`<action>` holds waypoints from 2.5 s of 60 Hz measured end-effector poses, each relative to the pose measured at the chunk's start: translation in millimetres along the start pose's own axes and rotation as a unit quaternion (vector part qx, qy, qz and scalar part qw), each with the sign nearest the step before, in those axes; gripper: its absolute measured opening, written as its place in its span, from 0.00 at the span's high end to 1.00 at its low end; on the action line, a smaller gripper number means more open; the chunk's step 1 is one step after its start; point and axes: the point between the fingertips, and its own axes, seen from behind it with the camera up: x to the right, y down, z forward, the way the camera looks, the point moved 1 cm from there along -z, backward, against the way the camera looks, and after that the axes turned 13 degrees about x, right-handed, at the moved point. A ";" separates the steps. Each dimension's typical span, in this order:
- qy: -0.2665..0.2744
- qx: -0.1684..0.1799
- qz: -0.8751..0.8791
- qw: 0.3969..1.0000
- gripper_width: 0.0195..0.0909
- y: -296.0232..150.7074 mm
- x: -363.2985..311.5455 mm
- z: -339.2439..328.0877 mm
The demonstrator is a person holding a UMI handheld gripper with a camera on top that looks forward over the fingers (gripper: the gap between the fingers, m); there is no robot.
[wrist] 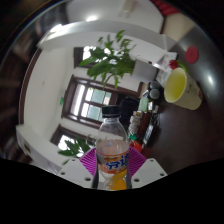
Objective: Pour water
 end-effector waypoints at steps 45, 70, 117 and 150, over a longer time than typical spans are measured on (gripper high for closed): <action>0.070 0.063 0.415 0.905 0.75 -105.4 61.4 39.6; -0.026 0.030 -0.090 0.995 0.75 -128.0 -24.5 49.4; 0.164 0.122 -0.610 0.765 0.75 -363.7 130.0 82.0; 0.157 0.118 -0.592 0.782 0.53 -356.6 164.5 76.0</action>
